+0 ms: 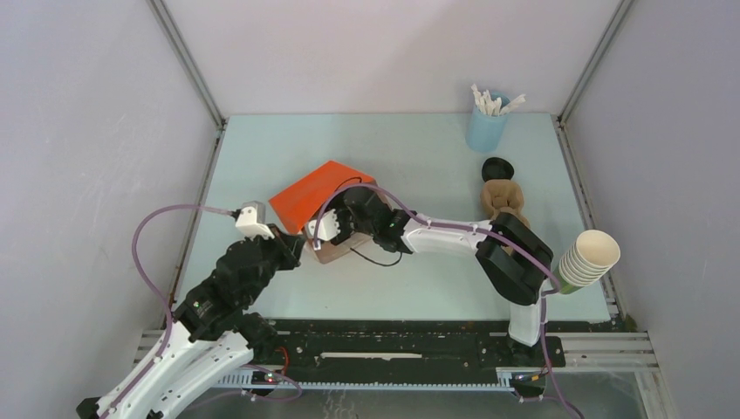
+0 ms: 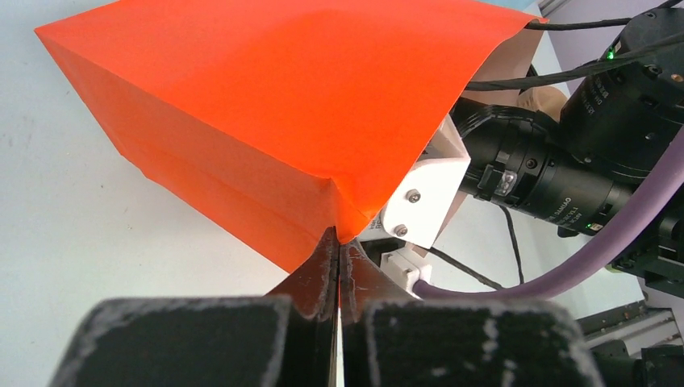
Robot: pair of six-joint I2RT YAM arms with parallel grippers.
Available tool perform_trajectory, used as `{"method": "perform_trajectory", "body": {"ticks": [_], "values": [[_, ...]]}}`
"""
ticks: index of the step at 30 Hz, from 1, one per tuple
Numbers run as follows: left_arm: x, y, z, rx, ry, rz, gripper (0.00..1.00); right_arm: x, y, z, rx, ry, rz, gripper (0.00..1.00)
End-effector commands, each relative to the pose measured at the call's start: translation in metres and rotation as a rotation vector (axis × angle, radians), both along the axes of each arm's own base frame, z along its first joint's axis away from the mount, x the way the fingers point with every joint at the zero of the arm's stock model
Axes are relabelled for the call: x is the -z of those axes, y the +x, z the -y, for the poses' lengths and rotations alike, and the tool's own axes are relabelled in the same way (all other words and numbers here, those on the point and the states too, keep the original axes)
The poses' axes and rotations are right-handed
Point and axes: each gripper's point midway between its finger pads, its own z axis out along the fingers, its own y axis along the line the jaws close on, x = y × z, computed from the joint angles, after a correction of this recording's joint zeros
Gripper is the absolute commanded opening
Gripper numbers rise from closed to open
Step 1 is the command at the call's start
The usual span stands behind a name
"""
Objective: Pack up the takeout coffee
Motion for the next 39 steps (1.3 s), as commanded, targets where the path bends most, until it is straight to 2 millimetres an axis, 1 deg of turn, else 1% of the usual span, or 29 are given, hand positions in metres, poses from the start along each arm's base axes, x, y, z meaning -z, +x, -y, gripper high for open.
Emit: {"method": "perform_trajectory", "body": {"ticks": [1, 5, 10, 16, 21, 27, 33, 39], "values": [[-0.024, -0.003, 0.005, 0.037, -0.025, 0.035, 0.0, -0.024, 0.016, 0.002, 0.052, 0.075, 0.027, 0.55], [-0.03, -0.004, 0.014, 0.075, -0.047, 0.034, 0.0, -0.028, 0.014, 0.004, 0.064, 0.056, 0.045, 0.56], [-0.044, -0.01, 0.026, 0.142, -0.086, 0.033, 0.0, -0.04, 0.005, 0.011, 0.077, 0.05, 0.051, 0.56], [-0.056, -0.017, 0.038, 0.202, -0.139, 0.024, 0.0, -0.05, -0.012, 0.022, 0.089, 0.031, 0.025, 0.56], [-0.058, -0.022, 0.043, 0.23, -0.166, 0.006, 0.0, -0.057, -0.028, 0.036, 0.106, 0.017, 0.016, 0.56], [-0.059, -0.03, 0.057, 0.304, -0.201, -0.023, 0.0, -0.051, -0.055, 0.059, 0.155, -0.065, -0.038, 0.56], [-0.058, -0.039, 0.063, 0.358, -0.227, -0.037, 0.0, -0.04, -0.09, 0.083, 0.191, -0.112, -0.122, 0.56], [-0.056, -0.046, 0.069, 0.398, -0.257, -0.056, 0.0, -0.035, -0.116, 0.096, 0.218, -0.142, -0.191, 0.56]]}}
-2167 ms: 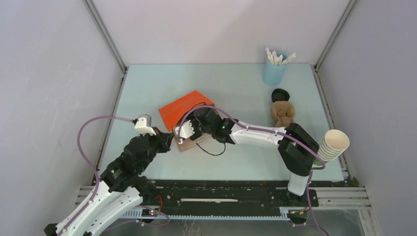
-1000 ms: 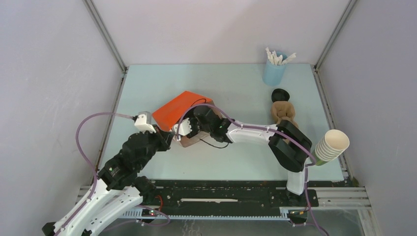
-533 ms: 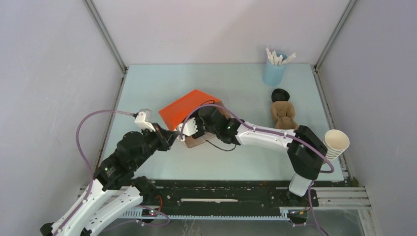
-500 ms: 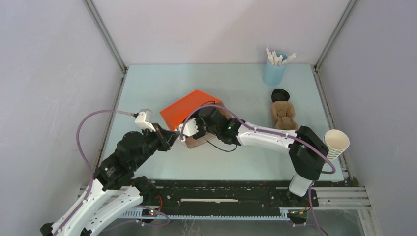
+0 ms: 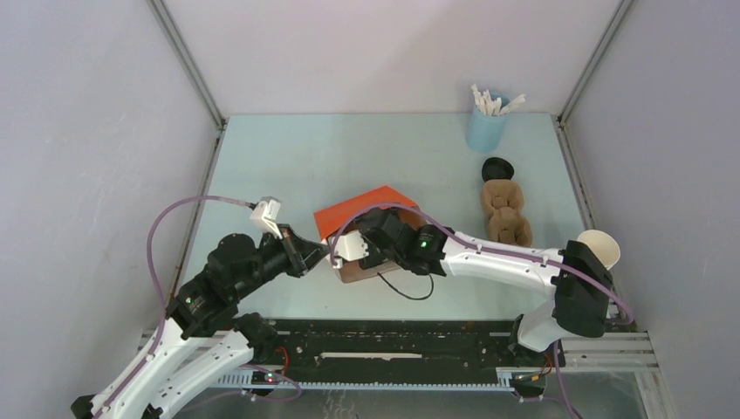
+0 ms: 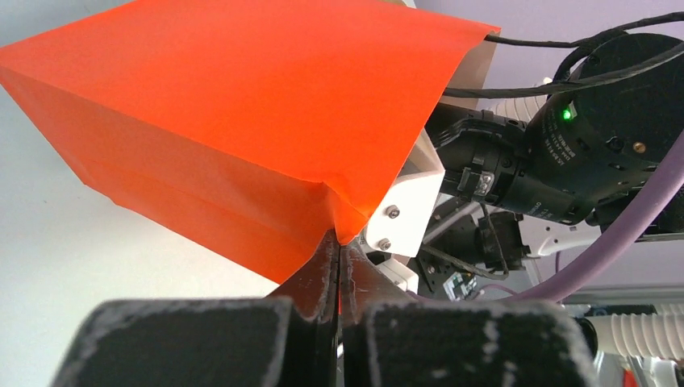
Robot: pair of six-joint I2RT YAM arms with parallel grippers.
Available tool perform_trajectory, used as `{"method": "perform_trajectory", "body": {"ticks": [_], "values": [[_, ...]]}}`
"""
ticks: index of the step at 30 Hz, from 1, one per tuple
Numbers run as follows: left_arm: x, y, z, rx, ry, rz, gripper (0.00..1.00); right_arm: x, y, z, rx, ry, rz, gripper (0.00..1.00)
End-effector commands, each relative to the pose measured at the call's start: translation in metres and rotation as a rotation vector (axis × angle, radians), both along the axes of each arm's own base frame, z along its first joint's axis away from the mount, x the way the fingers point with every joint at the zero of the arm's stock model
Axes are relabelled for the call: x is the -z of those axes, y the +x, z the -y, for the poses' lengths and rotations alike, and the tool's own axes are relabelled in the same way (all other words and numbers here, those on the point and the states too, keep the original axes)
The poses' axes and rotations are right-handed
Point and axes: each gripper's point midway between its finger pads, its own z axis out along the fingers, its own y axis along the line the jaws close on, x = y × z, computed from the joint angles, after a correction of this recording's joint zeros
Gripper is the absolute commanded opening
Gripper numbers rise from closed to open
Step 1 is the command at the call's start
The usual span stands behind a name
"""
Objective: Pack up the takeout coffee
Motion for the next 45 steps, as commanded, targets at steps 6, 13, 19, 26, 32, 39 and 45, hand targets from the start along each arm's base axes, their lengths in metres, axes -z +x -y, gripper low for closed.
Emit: {"method": "perform_trajectory", "body": {"ticks": [6, 13, 19, 26, 32, 39, 45], "values": [[-0.013, -0.007, 0.012, 0.055, -0.081, 0.005, 0.0, -0.001, -0.035, 0.008, 0.019, 0.032, -0.112, 0.56], [-0.004, -0.005, 0.01, 0.042, -0.057, -0.001, 0.0, 0.02, -0.031, 0.011, 0.045, 0.003, -0.172, 0.62], [0.01, -0.004, 0.007, 0.03, -0.029, -0.021, 0.0, 0.029, -0.033, 0.011, 0.05, 0.013, -0.227, 0.72], [0.02, -0.003, 0.004, 0.016, -0.007, -0.034, 0.0, 0.043, -0.016, 0.016, 0.085, -0.013, -0.23, 0.7], [0.022, -0.002, 0.002, 0.007, -0.002, -0.036, 0.0, 0.054, -0.009, 0.008, 0.064, -0.012, -0.201, 0.71], [0.021, -0.003, -0.002, -0.006, 0.004, -0.025, 0.0, 0.065, -0.011, 0.011, 0.076, -0.037, -0.228, 0.72], [0.023, -0.002, 0.0, -0.001, 0.011, -0.033, 0.0, 0.037, -0.016, 0.007, 0.077, 0.02, -0.171, 0.89]]}}
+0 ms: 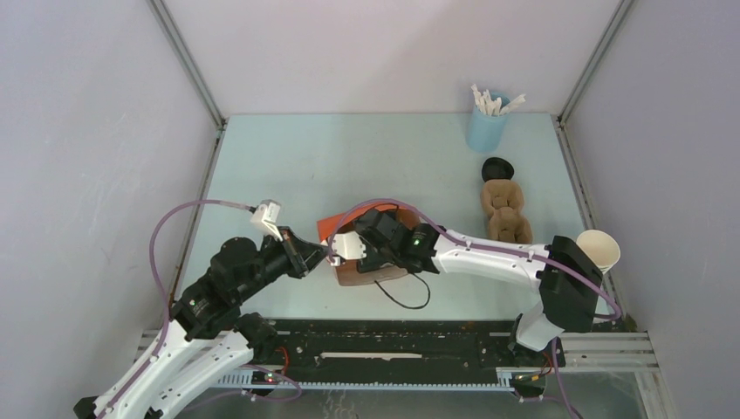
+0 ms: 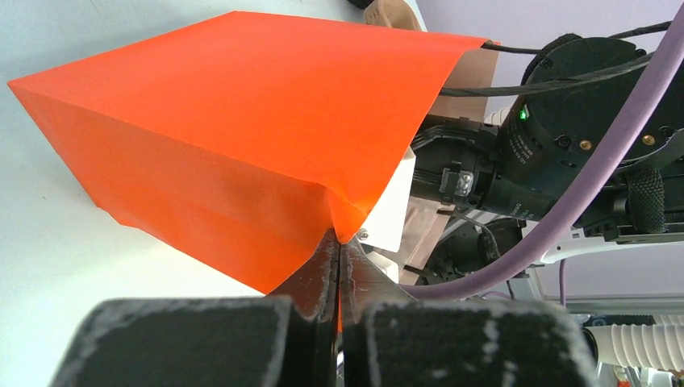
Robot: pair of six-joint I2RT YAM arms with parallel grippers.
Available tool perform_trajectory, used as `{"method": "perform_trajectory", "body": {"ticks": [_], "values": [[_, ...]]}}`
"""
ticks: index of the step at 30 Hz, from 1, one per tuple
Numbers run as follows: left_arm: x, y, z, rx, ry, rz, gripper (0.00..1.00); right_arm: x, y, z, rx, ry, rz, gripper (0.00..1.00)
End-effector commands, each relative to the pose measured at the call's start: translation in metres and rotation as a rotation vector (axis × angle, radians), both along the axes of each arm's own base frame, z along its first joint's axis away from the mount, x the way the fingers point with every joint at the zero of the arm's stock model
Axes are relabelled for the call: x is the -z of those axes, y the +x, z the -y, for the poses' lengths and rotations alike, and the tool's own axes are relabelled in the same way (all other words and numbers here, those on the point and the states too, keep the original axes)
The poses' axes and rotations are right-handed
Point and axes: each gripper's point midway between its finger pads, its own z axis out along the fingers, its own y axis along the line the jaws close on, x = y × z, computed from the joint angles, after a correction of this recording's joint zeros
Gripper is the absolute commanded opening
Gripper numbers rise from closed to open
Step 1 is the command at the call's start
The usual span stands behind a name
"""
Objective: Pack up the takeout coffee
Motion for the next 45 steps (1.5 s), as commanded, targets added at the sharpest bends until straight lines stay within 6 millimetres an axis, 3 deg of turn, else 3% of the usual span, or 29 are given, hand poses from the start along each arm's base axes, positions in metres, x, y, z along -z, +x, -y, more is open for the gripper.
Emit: {"method": "perform_trajectory", "body": {"ticks": [1, 4, 14, 19, 37, 45], "values": [[0.013, -0.001, 0.0, 0.009, 0.033, -0.026, 0.0, -0.002, -0.012, 0.004, 0.018, 0.021, -0.019, 0.91], [0.016, -0.001, 0.001, 0.009, 0.038, -0.029, 0.0, -0.015, -0.015, 0.002, 0.033, 0.058, 0.0, 0.99], [0.035, -0.001, 0.002, 0.02, 0.068, -0.05, 0.0, -0.029, -0.023, 0.005, 0.068, 0.107, -0.001, 1.0], [0.033, -0.001, 0.004, 0.029, 0.053, -0.048, 0.0, -0.025, -0.02, 0.007, 0.087, 0.092, 0.009, 1.0], [0.025, -0.001, 0.005, 0.034, 0.046, -0.032, 0.0, -0.041, -0.02, 0.013, 0.128, 0.133, 0.028, 1.0], [0.027, -0.001, 0.004, 0.032, 0.052, -0.033, 0.0, -0.044, -0.027, 0.016, 0.136, 0.151, 0.003, 0.97]]}}
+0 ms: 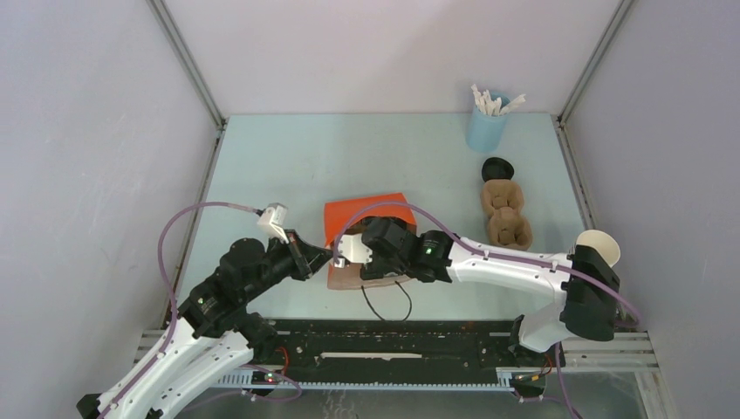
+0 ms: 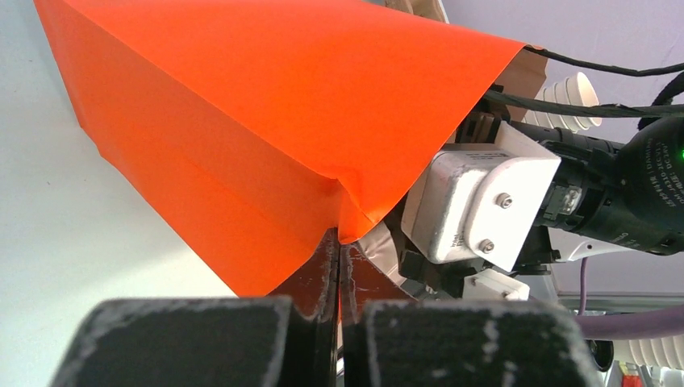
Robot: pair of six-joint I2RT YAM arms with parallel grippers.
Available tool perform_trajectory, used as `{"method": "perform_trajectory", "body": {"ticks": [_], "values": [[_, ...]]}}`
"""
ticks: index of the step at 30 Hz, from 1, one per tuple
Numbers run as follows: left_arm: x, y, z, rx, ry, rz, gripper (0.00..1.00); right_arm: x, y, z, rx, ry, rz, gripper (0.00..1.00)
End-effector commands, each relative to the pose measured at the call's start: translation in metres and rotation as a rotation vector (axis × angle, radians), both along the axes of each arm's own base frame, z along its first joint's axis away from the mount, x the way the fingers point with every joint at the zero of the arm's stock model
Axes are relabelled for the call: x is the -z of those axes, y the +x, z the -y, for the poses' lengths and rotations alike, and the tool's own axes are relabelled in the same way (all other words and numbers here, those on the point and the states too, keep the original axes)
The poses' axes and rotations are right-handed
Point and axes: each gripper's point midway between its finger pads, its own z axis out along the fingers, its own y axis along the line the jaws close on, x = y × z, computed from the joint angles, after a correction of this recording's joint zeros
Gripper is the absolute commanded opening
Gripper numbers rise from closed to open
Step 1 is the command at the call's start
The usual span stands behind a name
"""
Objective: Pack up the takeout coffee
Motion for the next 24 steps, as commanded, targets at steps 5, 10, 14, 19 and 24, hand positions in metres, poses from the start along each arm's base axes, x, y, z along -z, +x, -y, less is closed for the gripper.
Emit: {"method": "perform_trajectory", "body": {"ticks": [5, 10, 14, 19, 24], "values": [[0.004, -0.003, 0.002, 0.029, 0.023, -0.004, 0.0, -0.03, -0.008, -0.001, 0.035, 0.119, 0.005, 0.96], [0.002, -0.003, 0.002, 0.029, 0.021, -0.003, 0.0, -0.036, -0.011, -0.006, 0.023, 0.139, 0.02, 0.97], [0.0, -0.002, 0.002, 0.026, 0.016, 0.001, 0.0, -0.042, -0.011, -0.011, 0.021, 0.176, 0.023, 0.92], [-0.007, -0.002, 0.002, 0.021, 0.005, 0.008, 0.0, -0.042, -0.015, -0.015, 0.016, 0.2, 0.001, 0.84], [-0.012, 0.0, 0.003, 0.013, -0.004, 0.001, 0.0, -0.037, -0.014, -0.019, 0.014, 0.197, -0.005, 0.74]]}}
